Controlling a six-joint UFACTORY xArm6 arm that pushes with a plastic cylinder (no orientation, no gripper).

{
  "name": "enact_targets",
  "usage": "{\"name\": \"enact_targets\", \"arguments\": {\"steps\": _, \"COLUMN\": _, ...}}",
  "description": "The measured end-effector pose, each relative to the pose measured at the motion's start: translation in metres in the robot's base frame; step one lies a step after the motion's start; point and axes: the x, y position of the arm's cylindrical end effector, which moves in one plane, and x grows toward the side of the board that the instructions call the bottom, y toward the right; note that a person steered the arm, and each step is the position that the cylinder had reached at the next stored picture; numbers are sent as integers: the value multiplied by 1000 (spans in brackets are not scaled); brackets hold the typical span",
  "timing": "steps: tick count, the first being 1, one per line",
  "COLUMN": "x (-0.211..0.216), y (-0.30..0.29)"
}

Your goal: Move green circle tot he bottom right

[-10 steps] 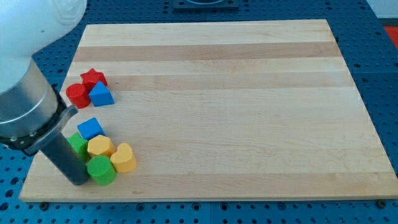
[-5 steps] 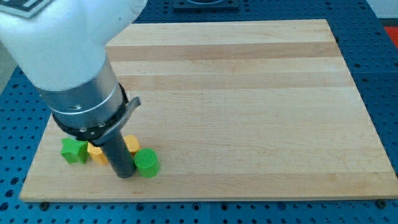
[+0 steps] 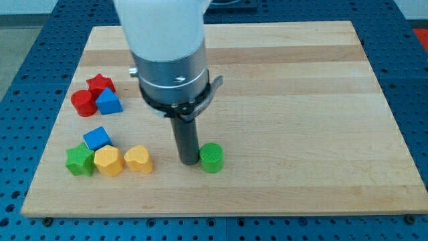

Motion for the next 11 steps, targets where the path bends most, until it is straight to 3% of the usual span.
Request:
{"name": "enact_targets", "arguments": {"steps": 3, "x": 2, "y": 62}}
{"name": "enact_targets", "arguments": {"steps": 6, "x": 44, "y": 85}}
{"name": "enact_targets", "arguments": {"steps": 11, "x": 44, "y": 179}}
